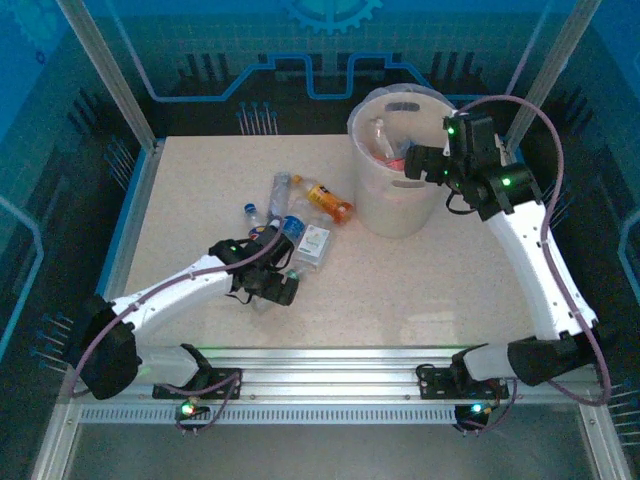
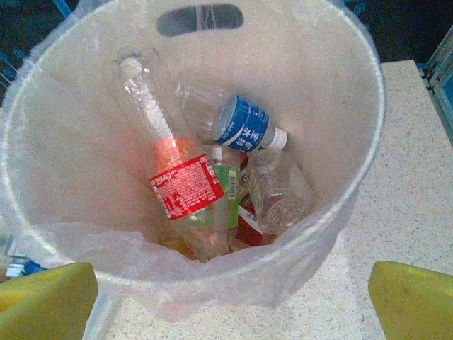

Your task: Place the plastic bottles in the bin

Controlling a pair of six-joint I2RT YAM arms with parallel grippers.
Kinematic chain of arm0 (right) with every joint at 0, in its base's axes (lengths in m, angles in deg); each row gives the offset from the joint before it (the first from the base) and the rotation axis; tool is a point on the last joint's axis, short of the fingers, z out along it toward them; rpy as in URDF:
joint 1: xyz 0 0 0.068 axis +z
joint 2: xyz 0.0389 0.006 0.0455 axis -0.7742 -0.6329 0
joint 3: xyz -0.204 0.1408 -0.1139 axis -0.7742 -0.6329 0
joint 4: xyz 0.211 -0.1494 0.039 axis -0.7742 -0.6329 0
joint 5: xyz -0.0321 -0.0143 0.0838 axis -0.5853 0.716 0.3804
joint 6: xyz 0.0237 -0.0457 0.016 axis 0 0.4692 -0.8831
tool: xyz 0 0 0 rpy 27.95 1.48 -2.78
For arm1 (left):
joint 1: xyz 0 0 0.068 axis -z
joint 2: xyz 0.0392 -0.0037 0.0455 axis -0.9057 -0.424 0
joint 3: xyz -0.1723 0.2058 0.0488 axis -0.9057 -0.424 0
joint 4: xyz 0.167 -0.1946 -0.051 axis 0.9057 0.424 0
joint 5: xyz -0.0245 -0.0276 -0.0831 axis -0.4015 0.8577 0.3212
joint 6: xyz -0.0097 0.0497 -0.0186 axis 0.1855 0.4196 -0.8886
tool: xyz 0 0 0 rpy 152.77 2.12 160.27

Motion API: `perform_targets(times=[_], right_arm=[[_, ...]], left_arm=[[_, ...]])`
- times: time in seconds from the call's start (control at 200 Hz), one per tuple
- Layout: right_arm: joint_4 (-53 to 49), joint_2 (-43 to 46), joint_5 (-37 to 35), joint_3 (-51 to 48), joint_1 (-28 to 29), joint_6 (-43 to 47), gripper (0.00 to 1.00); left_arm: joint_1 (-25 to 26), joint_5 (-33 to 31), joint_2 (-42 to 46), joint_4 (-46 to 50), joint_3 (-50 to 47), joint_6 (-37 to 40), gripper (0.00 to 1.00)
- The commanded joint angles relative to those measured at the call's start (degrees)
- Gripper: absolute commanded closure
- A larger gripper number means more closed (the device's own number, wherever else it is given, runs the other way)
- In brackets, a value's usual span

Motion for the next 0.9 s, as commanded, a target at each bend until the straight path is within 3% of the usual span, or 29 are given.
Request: perform_targets(times=[0.0,0.19,0.655,0.895], right_arm=[[3.7,3.2,-1.6,-2.3,1.0,-0.9,0.00],[5.3,6.1,-2.7,-5.1,1.1,-1.1,0.00],[5.3,6.5,-2.5,-6.1,1.4,-1.3,0.00],[5.4,6.7,-2.8,-6.5,1.6,-1.3,0.00]], left_arm=[[0.8,-4.7,-2.4,1.3,0.1,-3.6,0.01],[1.0,-8.7,-6.4,2.0,1.3,-4.3,0.01],[1.1,-6.2,-12.4,-0.8,1.4,-3.3,0.01],[1.6,-3.8,-14.2,-1.8,0.9,-3.1,0.09]])
